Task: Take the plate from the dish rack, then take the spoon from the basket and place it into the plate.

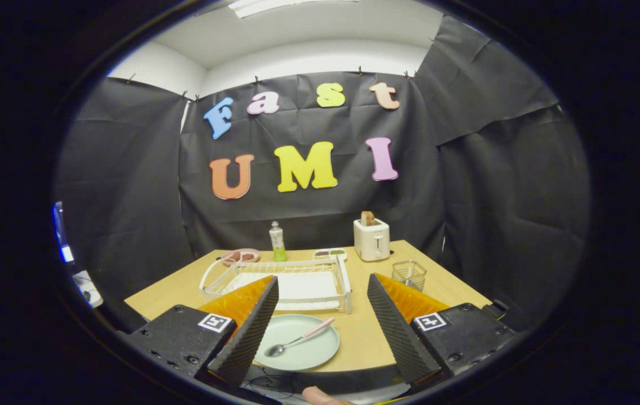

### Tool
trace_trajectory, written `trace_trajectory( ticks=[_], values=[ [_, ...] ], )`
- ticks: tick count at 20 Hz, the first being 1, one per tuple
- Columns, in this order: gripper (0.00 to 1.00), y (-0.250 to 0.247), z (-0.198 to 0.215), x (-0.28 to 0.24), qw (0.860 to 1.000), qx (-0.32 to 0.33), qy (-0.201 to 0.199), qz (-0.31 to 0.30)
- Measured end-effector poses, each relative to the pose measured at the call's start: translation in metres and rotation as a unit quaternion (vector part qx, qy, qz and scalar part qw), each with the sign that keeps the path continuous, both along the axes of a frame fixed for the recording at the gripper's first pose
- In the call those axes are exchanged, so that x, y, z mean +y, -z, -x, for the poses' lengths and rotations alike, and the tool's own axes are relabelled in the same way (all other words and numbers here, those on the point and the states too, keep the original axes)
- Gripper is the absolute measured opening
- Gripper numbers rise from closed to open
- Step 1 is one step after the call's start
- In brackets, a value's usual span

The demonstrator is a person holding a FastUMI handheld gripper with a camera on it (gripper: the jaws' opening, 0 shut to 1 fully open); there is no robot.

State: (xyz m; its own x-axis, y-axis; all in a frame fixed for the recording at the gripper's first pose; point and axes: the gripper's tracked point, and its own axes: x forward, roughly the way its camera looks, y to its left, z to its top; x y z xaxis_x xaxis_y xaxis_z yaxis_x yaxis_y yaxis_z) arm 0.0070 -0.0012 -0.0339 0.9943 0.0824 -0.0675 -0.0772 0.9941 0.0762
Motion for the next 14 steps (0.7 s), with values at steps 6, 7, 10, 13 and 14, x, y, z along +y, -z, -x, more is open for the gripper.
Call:
trace_trajectory(
  ticks=[6,7,10,13,14],
  values=[
    [1.0,-0.001,0.013,0.012,1.0,-0.009,-0.017,0.019],
    [1.0,-0.002,0.015,0.014,1.0,-0.01,-0.019,0.016],
    [1.0,-0.006,0.02,0.016,1.0,-0.015,-0.022,0.011],
    [1.0,-0.016,0.022,0.011,0.999,-0.03,-0.017,-0.012],
    [1.0,-0.017,0.023,0.009,0.999,-0.032,-0.014,-0.015]
  ],
)
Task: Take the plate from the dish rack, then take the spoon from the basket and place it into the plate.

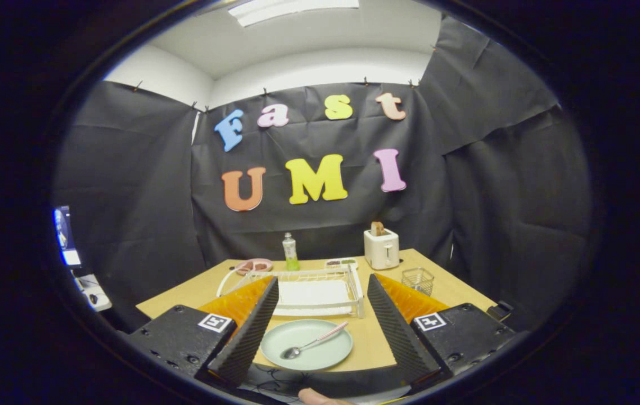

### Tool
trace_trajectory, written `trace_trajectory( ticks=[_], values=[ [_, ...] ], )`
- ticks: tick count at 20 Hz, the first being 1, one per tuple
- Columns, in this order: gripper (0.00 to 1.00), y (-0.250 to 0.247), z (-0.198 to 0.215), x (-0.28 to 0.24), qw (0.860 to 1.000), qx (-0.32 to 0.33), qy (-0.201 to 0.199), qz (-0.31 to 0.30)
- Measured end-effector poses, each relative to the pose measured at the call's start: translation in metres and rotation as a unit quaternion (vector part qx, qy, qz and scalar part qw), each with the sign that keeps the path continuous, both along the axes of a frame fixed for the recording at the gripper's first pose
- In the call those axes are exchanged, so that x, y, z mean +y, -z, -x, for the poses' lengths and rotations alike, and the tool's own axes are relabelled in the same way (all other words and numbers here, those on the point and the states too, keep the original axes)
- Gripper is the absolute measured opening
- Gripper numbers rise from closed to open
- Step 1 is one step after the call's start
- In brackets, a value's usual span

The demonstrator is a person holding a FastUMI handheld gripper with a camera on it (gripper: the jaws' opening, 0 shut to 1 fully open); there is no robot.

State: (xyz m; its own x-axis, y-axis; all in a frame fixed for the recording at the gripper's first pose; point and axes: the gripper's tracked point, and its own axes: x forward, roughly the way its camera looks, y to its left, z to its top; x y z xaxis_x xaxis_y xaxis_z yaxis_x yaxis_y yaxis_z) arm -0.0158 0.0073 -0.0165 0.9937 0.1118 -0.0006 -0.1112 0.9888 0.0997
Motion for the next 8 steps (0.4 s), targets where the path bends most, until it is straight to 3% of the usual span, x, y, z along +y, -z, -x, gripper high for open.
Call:
trace_trajectory(
  ticks=[8],
  values=[
    [1.0,-0.013,0.005,-0.011,0.999,-0.04,0.024,0.02]
  ],
)
